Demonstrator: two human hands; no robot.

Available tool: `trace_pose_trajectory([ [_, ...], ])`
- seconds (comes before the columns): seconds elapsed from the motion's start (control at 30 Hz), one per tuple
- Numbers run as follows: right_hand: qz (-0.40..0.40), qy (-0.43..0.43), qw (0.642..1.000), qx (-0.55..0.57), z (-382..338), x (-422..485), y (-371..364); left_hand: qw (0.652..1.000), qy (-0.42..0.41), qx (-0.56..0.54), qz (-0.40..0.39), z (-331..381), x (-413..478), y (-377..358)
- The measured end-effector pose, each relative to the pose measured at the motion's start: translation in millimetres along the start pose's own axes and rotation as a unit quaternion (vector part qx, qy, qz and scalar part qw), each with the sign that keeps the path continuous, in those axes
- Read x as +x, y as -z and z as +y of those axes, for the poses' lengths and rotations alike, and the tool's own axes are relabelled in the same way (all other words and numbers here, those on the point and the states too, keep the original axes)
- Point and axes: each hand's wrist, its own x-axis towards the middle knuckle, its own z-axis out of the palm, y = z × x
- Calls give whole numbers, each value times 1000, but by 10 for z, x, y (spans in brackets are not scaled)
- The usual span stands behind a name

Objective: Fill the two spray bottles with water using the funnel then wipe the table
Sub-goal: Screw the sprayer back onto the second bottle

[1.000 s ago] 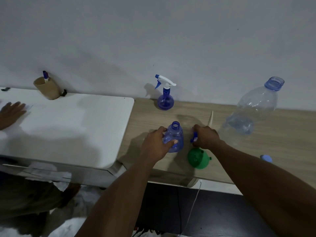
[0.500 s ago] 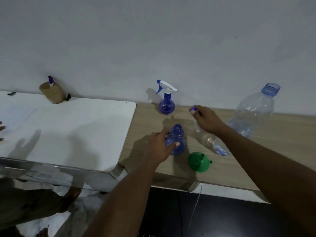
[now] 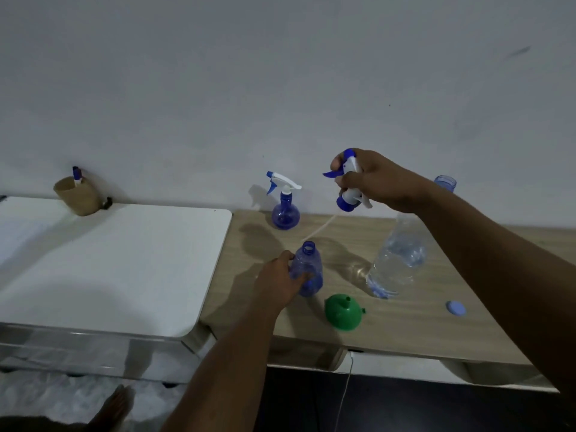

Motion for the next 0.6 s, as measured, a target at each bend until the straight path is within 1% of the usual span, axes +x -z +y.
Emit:
trace_pose_trajectory([
  [0.1,-39,1,998,-56,-144,1,-39,1000,5,2,-2,-16,10,-21],
  [0.23,-60,-6,992,-106,-127,44,-191,1000,3,12,-4,-26,29,-28],
  [0.33,-63,0,991,-121,-139,63,-236,1000,-4,12,-2,-41,36,-35],
  [0.47,-60,18,991,-119,-337,99,-106,1000,-9,8,-2,-68,42,-46],
  [0.6,-66,13,989,-129,-455,161,-4,1000,-11,10,-11,-67,49,-38],
])
